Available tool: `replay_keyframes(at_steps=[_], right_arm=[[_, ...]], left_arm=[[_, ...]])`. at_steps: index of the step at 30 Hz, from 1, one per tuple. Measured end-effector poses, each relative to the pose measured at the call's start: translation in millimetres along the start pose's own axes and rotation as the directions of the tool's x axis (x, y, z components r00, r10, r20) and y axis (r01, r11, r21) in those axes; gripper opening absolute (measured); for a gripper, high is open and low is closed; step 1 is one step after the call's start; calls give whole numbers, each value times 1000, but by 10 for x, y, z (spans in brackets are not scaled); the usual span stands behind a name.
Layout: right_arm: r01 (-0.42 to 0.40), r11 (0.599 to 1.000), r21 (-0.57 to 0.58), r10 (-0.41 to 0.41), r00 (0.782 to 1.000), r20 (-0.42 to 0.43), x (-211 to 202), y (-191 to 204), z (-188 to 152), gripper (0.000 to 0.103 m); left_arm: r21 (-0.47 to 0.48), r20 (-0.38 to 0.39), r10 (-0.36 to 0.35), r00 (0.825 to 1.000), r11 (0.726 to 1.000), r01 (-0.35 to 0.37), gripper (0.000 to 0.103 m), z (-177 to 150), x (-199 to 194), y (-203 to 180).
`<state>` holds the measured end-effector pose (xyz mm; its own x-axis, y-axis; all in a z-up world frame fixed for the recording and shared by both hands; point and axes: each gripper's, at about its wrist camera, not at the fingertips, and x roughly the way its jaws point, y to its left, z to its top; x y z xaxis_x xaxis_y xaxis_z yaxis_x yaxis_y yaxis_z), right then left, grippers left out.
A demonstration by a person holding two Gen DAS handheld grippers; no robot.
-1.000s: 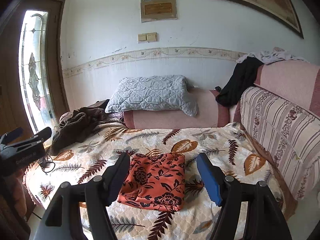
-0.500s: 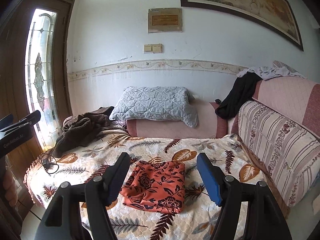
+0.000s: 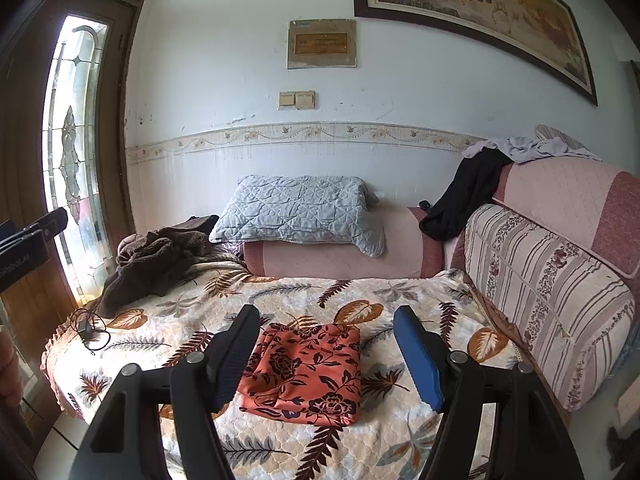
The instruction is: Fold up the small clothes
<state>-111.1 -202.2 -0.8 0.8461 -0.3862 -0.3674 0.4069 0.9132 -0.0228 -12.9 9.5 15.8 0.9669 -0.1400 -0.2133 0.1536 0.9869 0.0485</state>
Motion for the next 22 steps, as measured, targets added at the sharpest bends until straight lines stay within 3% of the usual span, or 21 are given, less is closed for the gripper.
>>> replay_keyframes(at_steps=[14,22], right_arm=[[-8,1000,-9,8,1000,-14,153,18,-16,73],[-9,1000,11,10,997,-82,701,-104,-103,73]], left_arm=[[10,-21,-11,1000,1000,11,103,-33,129,-13],[-15,-98,-61,993,998,60,103,-192,624,-29]])
